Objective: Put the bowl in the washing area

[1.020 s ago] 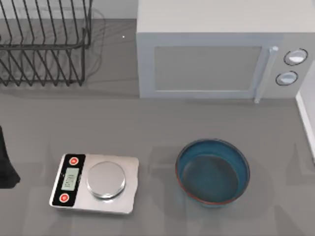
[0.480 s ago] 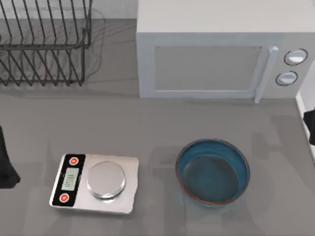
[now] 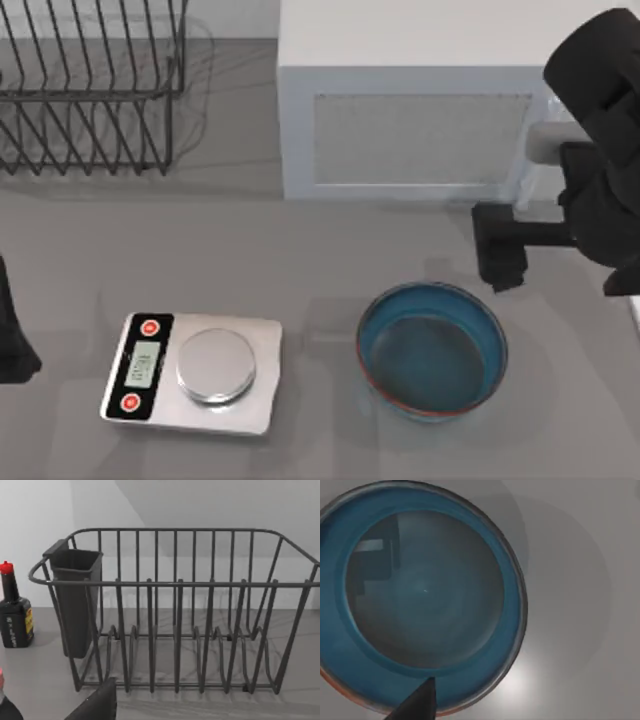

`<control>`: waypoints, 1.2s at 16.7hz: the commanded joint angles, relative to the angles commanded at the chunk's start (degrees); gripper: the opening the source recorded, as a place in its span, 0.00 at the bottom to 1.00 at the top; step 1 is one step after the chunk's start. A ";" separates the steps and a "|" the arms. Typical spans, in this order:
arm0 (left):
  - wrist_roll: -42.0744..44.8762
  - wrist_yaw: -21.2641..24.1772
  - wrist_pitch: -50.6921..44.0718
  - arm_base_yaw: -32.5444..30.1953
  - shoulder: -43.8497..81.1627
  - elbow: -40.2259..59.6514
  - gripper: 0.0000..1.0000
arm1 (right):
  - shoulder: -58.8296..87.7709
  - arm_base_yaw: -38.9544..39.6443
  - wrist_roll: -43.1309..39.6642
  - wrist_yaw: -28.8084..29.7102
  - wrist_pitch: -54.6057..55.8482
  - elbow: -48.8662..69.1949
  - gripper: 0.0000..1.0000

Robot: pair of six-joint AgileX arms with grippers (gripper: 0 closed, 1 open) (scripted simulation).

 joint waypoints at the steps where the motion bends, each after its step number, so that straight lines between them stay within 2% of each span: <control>1: 0.00 0.00 0.00 0.00 0.00 0.00 1.00 | 3.47 0.96 1.00 0.19 -2.30 2.44 1.00; 5: 0.00 0.00 0.00 0.00 0.00 0.00 1.00 | 11.41 3.04 3.99 1.19 -8.05 9.14 1.00; 12: 0.00 0.00 0.00 0.00 0.00 0.00 1.00 | 12.03 2.93 4.11 1.25 -7.41 8.64 1.00; 20: 0.00 0.00 0.00 0.00 0.00 0.00 1.00 | 17.88 3.25 4.42 1.32 11.55 -4.02 1.00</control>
